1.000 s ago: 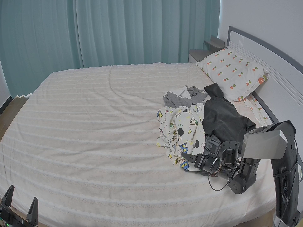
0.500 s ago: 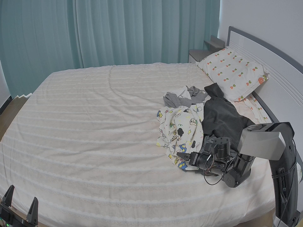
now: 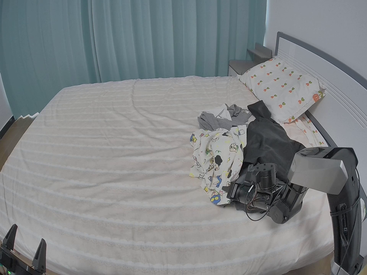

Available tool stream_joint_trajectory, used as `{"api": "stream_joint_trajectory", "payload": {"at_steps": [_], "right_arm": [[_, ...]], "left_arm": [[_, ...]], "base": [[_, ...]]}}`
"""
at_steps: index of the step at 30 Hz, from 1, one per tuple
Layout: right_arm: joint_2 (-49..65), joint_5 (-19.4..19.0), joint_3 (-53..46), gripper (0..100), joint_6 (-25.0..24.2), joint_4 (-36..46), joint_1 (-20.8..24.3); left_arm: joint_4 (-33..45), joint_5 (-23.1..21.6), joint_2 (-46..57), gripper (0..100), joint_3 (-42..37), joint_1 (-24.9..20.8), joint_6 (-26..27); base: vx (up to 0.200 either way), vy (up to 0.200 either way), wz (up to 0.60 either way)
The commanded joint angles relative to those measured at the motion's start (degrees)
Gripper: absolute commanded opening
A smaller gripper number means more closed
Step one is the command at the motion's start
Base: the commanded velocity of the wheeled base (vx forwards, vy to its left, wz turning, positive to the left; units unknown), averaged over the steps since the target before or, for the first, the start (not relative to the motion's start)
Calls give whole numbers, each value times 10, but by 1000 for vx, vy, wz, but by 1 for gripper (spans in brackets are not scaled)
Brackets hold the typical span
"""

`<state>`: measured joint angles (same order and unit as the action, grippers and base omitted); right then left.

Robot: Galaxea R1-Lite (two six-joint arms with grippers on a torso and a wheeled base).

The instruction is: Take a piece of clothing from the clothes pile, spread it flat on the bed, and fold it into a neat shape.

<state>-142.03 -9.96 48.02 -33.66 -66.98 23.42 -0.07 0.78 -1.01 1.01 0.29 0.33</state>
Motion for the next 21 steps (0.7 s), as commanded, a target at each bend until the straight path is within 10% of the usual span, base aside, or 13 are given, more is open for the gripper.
{"api": "stream_joint_trajectory", "payload": {"at_steps": [1,8,21], "right_arm": [[23,-2,-43,0,1,-30,0],[45,-9,-157,0,-3,-217,2],[170,-84,-301,0,-51,-225,1]], "left_arm": [[0,0,10,100,-10,1,0],[-1,0,10,100,-10,1,3],[-1,0,10,100,-10,1,3]], "base": [[0,0,0],[0,0,0],[0,0,0]]}}
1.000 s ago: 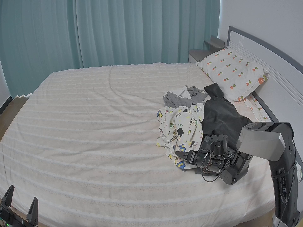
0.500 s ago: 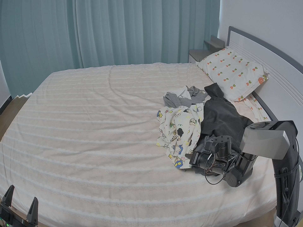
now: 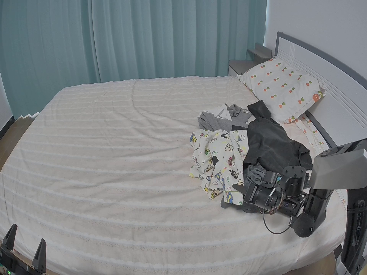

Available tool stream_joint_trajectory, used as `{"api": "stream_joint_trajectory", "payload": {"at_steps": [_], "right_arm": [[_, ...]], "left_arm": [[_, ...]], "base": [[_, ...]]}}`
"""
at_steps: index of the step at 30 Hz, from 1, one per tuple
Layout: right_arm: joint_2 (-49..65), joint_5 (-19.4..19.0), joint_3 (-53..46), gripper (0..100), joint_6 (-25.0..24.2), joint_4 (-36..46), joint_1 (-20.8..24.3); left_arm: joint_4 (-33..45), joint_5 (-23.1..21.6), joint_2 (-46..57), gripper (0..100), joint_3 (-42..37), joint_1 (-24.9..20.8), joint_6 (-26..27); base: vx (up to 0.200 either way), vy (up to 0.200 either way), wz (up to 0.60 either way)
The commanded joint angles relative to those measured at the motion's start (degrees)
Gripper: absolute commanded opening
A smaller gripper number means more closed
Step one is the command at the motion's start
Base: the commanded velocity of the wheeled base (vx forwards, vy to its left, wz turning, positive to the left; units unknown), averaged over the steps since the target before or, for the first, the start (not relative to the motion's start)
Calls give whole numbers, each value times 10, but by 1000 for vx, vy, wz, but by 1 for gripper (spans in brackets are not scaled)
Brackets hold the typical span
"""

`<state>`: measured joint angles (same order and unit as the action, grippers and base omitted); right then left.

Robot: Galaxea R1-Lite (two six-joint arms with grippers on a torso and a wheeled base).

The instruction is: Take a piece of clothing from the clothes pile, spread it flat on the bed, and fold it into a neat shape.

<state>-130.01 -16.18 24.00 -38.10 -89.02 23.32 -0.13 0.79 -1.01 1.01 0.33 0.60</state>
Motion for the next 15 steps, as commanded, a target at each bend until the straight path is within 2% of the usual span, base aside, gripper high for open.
{"api": "stream_joint_trajectory", "payload": {"at_steps": [1,13,15], "right_arm": [[49,-23,-62,0,-7,-5,2],[51,-60,-203,0,-2,-5,-10],[20,-60,-201,0,22,-5,-28]], "left_arm": [[0,0,10,100,-10,0,0],[0,0,10,100,-10,0,0],[0,0,10,100,-10,0,0]], "base": [[0,0,0],[0,0,0],[0,0,0]]}}
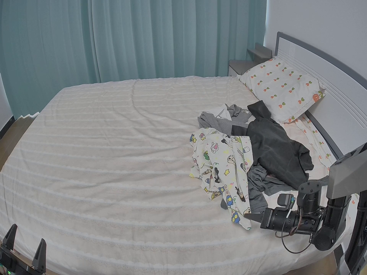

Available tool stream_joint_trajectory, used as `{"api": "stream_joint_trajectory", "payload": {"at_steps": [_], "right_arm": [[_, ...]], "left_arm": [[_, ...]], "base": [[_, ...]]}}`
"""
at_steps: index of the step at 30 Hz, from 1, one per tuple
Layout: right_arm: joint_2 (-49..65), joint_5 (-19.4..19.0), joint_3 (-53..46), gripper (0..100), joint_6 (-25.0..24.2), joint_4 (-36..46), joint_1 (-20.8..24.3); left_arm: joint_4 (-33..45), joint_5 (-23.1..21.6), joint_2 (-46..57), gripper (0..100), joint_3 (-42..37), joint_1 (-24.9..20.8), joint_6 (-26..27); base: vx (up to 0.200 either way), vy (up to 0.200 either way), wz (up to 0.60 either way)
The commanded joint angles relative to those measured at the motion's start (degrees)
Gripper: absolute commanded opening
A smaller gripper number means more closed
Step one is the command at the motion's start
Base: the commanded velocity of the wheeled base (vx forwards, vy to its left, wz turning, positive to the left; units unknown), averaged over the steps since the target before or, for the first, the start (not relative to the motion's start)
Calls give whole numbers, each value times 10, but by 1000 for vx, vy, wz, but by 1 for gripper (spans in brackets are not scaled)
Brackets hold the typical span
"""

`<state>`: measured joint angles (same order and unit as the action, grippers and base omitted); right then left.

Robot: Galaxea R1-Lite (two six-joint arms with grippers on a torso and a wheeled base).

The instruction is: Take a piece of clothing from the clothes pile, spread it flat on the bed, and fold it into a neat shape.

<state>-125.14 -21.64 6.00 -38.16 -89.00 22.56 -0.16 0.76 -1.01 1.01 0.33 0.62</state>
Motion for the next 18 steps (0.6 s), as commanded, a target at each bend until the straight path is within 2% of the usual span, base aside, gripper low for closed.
{"api": "stream_joint_trajectory", "payload": {"at_steps": [1,3,4,5,12,18], "right_arm": [[-42,-5,-16,0,39,-6,-27],[-71,-4,11,0,70,-5,-44],[-71,-4,11,0,70,-5,-44],[-99,-3,39,100,84,-5,-53],[-165,-3,114,100,97,-5,-53],[-180,-2,152,100,104,4,-39]], "left_arm": [[0,0,10,100,-10,0,-1],[0,-3,10,100,-10,0,-1],[0,-3,10,100,-10,0,-1],[0,-5,10,100,-10,0,-1],[0,-5,10,100,-10,0,-1],[0,-5,10,100,-10,0,-1]], "base": [[0,0,0],[0,0,0],[0,0,0],[0,0,0],[0,0,0],[0,0,0]]}}
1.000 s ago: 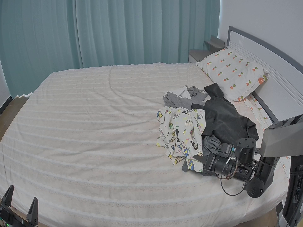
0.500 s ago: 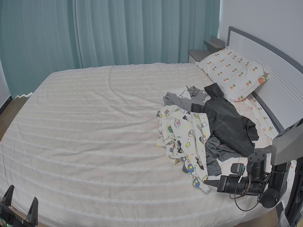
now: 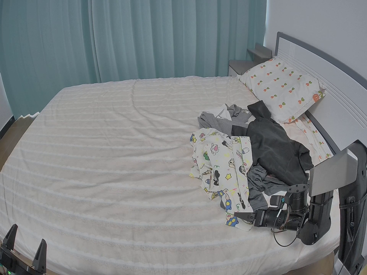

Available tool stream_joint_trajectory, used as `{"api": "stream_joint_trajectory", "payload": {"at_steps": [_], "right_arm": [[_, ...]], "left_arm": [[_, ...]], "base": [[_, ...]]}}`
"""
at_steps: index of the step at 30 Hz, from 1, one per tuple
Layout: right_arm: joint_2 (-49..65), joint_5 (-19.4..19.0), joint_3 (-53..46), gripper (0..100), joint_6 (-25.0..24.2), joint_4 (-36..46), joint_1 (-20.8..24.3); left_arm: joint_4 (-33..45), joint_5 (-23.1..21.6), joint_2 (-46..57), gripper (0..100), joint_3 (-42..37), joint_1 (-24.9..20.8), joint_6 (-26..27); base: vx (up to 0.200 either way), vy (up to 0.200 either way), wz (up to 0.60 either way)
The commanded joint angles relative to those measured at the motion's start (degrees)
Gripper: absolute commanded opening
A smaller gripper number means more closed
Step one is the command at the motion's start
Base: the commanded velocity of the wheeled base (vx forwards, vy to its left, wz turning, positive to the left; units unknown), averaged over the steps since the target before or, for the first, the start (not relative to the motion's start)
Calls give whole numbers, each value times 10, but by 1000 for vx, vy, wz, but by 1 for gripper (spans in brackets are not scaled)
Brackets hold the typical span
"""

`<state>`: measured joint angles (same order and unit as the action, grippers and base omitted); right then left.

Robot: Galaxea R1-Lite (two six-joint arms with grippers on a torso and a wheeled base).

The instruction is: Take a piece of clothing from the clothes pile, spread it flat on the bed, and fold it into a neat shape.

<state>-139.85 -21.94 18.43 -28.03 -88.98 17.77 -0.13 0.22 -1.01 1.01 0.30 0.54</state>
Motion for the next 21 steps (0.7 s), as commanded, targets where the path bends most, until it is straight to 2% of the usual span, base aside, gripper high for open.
{"api": "stream_joint_trajectory", "payload": {"at_steps": [1,8,10,13,16,17,21], "right_arm": [[-36,1,34,100,5,12,9],[-39,3,64,100,24,46,24],[-39,13,71,100,24,57,41],[-62,52,133,100,24,99,60],[-63,54,145,100,24,105,58],[-64,57,147,0,24,108,57],[-60,59,136,0,24,108,57]], "left_arm": [[0,0,10,100,-10,0,0],[0,0,10,100,-10,0,0],[0,0,10,100,-10,0,0],[0,0,10,100,-10,0,0],[0,0,10,100,-10,0,0],[0,0,10,100,-10,0,0],[0,0,10,100,-10,0,0]], "base": [[0,0,0],[0,0,0],[0,0,0],[0,0,0],[0,0,0],[0,0,0],[0,0,0]]}}
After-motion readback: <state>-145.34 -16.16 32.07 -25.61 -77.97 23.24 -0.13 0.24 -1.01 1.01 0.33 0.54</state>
